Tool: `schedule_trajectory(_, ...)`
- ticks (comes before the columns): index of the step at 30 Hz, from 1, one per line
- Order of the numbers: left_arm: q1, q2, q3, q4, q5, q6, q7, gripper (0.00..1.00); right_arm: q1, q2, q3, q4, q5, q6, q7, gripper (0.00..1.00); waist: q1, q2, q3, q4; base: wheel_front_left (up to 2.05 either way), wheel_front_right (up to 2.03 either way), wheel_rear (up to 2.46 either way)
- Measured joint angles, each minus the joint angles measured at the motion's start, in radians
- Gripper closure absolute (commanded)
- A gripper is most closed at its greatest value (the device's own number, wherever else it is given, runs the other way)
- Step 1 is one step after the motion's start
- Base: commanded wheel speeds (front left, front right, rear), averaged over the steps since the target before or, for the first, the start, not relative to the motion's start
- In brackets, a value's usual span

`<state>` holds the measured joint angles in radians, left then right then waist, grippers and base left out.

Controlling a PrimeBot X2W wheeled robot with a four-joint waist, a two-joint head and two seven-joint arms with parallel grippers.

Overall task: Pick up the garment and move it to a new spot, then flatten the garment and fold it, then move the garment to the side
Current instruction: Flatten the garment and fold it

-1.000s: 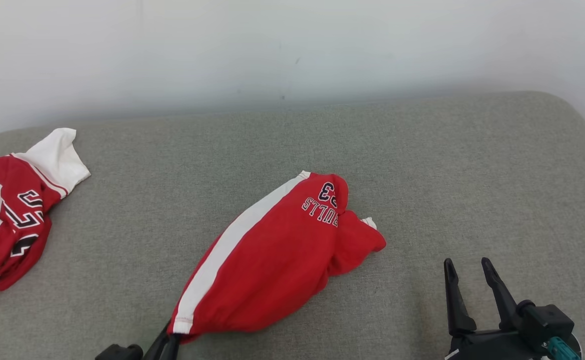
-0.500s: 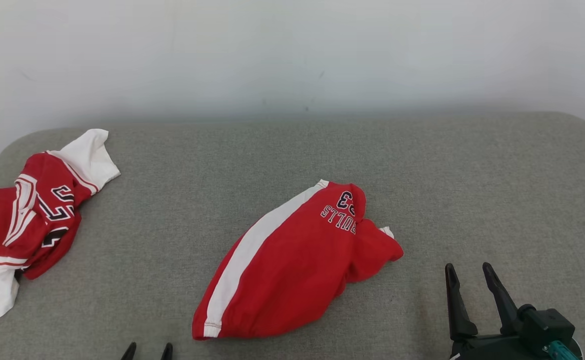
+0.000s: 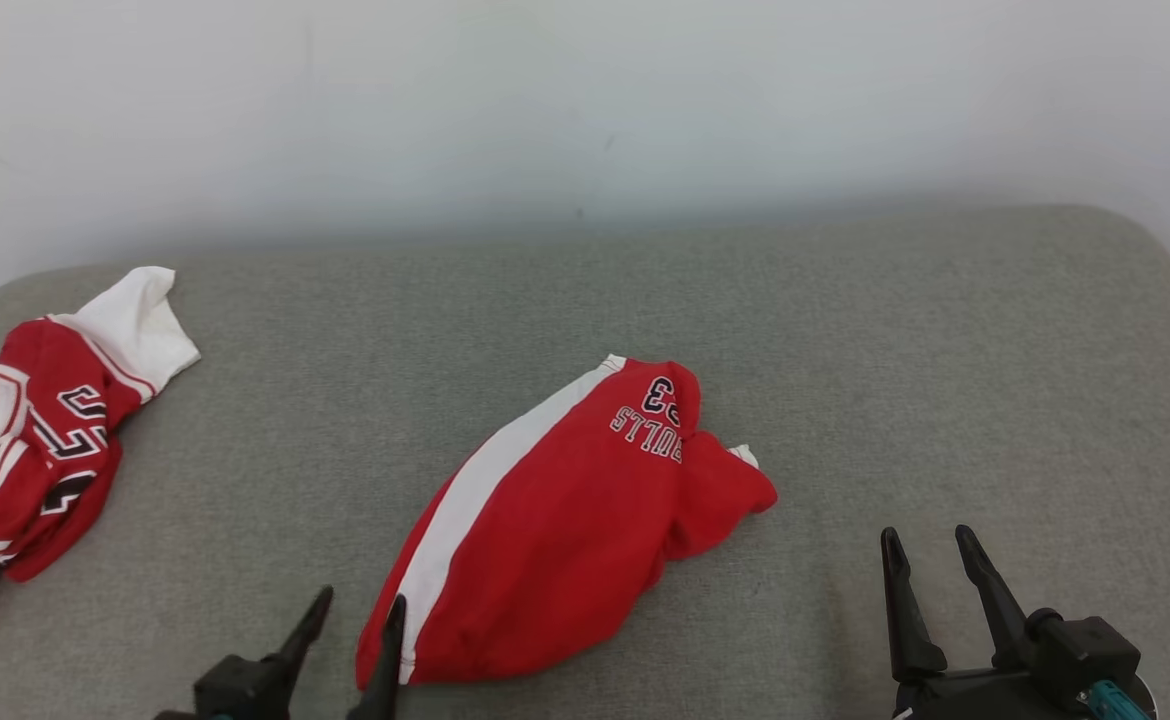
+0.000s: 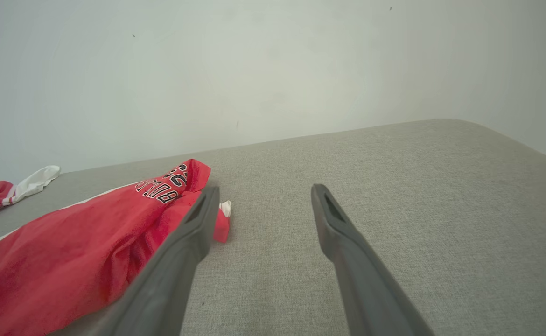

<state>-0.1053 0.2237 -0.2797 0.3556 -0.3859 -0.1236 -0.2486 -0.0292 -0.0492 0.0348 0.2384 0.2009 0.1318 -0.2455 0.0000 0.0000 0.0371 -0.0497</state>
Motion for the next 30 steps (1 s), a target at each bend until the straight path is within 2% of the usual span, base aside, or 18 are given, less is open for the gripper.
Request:
schedule_trajectory(6,-0.012,-0.006,-0.049,0.086,-0.03,-0.001,0.03,0.0,-0.001,0.0,-0.005,0.001,0.001,0.0,-0.001,0.0,-0.0001,0.0,0.014,-0.032,0.0,0.0,0.0)
schedule_trajectory(7,-0.013,-0.009,-0.057,0.098,-0.038,-0.002,0.03,0.7,-0.001,0.0,-0.007,0.001,0.001,0.0,-0.001,0.0,0.0,0.0,0.016,-0.036,0.0,0.0,0.0)
schedule_trajectory(8,-0.014,-0.009,-0.071,0.109,-0.044,-0.006,0.038,1.0,-0.001,0.0,-0.01,0.001,0.001,0.0,-0.001,0.0,0.0,0.0,0.019,-0.039,0.0,0.0,0.0)
schedule_trajectory(14,-0.026,0.023,-0.099,0.101,-0.033,-0.007,0.008,1.0,-0.001,0.0,-0.021,0.0,0.001,0.0,-0.004,0.0,0.0,0.0,0.021,-0.024,0.0,0.0,0.0)
schedule_trajectory(17,-0.022,0.048,-0.082,0.048,-0.01,0.011,-0.006,1.0,0.0,0.0,-0.023,-0.001,0.001,0.0,-0.006,0.0,0.0,0.0,0.017,-0.005,0.0,0.0,0.0)
schedule_trajectory(24,0.085,0.061,-0.061,-0.018,-0.037,0.016,-0.01,1.0,0.0,0.0,-0.022,0.008,0.009,0.0,-0.01,0.0,0.0,0.0,0.014,0.034,0.0,0.0,0.0)
schedule_trajectory(25,0.095,0.058,-0.067,-0.013,-0.039,0.013,-0.009,0.65,0.0,0.0,-0.021,0.01,0.009,0.0,-0.01,0.0,0.0,0.0,0.014,0.038,0.0,0.0,0.0)
schedule_trajectory(26,0.101,0.051,-0.07,-0.012,-0.04,0.012,-0.009,0.0,0.0,0.0,-0.021,0.012,0.009,0.0,-0.01,0.0,0.0,0.0,0.014,0.041,0.0,0.0,0.0)
schedule_trajectory(30,0.097,0.024,-0.043,-0.054,-0.041,0.018,-0.011,0.0,0.0,0.0,-0.022,0.015,0.009,0.0,-0.01,0.0,0.0,0.0,0.007,0.048,0.0,0.0,0.0)
